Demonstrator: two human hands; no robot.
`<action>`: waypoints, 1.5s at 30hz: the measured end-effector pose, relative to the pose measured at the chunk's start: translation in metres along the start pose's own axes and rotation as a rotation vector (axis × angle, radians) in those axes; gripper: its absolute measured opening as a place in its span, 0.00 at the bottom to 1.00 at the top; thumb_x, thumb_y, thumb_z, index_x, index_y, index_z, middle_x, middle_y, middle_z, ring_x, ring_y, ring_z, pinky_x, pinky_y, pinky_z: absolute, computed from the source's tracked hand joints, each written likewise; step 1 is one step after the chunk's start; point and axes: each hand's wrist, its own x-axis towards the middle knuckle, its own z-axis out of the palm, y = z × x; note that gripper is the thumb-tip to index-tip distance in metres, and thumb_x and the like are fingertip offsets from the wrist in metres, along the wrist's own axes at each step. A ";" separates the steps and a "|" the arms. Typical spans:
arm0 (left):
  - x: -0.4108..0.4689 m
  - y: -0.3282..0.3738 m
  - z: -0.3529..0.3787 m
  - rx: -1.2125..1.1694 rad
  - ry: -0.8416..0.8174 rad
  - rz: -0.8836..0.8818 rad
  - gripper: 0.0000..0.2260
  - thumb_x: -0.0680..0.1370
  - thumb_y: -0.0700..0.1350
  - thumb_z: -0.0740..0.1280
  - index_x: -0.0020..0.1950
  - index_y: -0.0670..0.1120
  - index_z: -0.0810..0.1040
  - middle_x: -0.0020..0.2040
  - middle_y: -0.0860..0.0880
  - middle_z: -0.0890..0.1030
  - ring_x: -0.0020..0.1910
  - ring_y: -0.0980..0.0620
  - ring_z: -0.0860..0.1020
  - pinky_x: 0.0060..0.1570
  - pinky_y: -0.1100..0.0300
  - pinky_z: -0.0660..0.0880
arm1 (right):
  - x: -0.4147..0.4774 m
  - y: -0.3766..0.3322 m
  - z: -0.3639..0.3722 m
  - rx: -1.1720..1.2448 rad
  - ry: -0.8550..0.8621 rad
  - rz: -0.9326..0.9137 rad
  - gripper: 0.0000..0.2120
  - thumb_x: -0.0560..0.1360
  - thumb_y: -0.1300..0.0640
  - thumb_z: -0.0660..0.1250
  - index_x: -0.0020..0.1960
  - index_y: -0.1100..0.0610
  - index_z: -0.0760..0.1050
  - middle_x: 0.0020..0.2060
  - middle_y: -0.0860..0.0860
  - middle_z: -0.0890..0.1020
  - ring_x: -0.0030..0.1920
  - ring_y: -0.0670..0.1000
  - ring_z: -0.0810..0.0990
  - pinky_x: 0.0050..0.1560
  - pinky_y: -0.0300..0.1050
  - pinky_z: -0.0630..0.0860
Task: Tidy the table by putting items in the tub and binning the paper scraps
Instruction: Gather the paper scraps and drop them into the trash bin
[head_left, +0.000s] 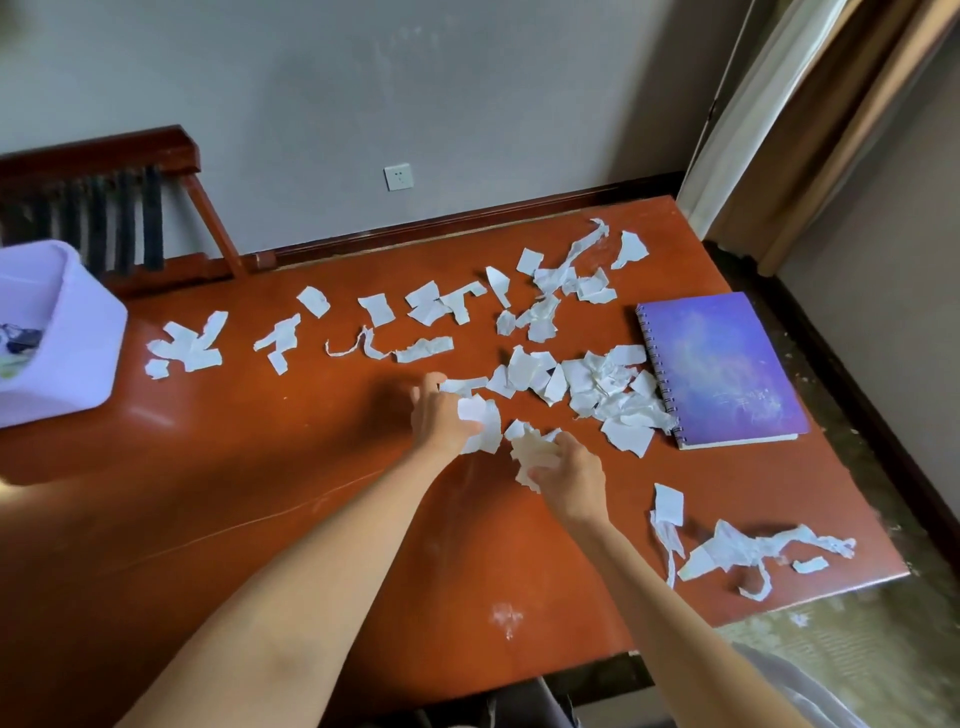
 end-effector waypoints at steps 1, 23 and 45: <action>0.003 0.000 0.003 0.065 -0.013 0.001 0.23 0.72 0.46 0.73 0.64 0.39 0.73 0.69 0.46 0.67 0.66 0.46 0.65 0.57 0.57 0.73 | 0.003 -0.001 0.000 0.007 -0.001 0.009 0.10 0.72 0.66 0.66 0.52 0.64 0.73 0.49 0.58 0.81 0.48 0.59 0.80 0.45 0.47 0.75; -0.039 -0.077 -0.090 -0.603 0.233 -0.341 0.17 0.72 0.38 0.72 0.58 0.37 0.73 0.49 0.47 0.73 0.48 0.50 0.75 0.31 0.69 0.73 | -0.012 -0.083 0.042 0.109 -0.095 -0.031 0.12 0.74 0.64 0.67 0.57 0.61 0.73 0.50 0.56 0.79 0.47 0.54 0.77 0.41 0.35 0.74; -0.126 -0.469 -0.393 -0.873 0.615 -0.347 0.10 0.70 0.40 0.73 0.49 0.40 0.78 0.45 0.46 0.79 0.43 0.48 0.78 0.41 0.56 0.74 | -0.255 -0.373 0.371 0.256 -0.255 -0.226 0.19 0.71 0.65 0.68 0.60 0.71 0.70 0.53 0.63 0.80 0.52 0.62 0.79 0.52 0.52 0.76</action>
